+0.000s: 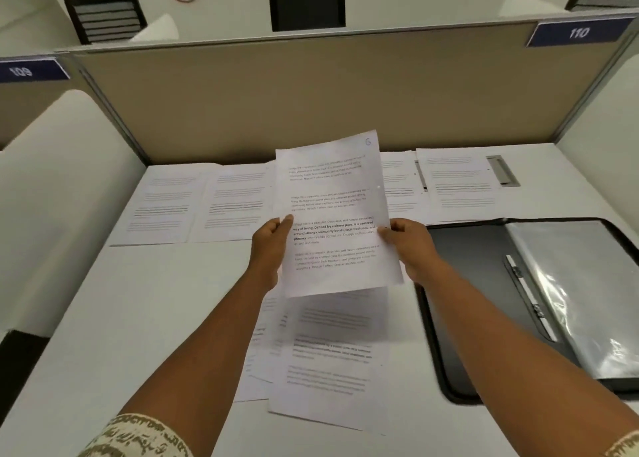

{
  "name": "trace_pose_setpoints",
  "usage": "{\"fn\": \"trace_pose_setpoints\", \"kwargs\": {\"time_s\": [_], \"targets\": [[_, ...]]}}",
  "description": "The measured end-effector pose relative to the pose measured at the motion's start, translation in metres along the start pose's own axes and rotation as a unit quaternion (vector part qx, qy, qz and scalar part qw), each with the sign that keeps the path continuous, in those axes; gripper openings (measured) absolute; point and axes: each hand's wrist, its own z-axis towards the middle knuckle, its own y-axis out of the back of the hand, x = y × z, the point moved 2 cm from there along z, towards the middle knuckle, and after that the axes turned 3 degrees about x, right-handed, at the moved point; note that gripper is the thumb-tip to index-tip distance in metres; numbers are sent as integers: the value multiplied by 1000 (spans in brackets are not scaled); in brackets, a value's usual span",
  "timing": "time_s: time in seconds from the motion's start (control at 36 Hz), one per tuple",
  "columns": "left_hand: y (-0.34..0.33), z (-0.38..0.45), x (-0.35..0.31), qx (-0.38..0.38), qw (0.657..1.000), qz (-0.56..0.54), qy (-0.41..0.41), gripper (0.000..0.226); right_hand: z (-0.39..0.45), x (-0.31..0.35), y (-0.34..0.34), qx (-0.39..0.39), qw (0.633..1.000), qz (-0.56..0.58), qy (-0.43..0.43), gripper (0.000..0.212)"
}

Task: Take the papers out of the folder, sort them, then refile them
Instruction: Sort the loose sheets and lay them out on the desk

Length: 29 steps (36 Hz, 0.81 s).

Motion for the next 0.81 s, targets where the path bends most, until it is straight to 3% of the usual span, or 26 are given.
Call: {"fn": "trace_pose_setpoints", "kwargs": {"time_s": [0.11, 0.19, 0.42, 0.58, 0.81], "targets": [[-51, -5, 10, 157, 986, 10, 59, 32, 12, 2, 58, -12, 1000, 19, 2, 9], [-93, -7, 17, 192, 978, 37, 76, 25, 23, 0, 104, -23, 999, 30, -4, 8], [-215, 12, 27, 167, 982, 61, 60, 28, 48, -5, 216, -26, 996, 74, -36, 19], [-295, 29, 31, 133, 988, 58, 47, 29, 55, -21, 287, -26, 995, 43, -86, 20], [-388, 47, 30, 148, 986, 67, 43, 15, 71, -43, 368, -110, 988, 55, -98, 14]]}}
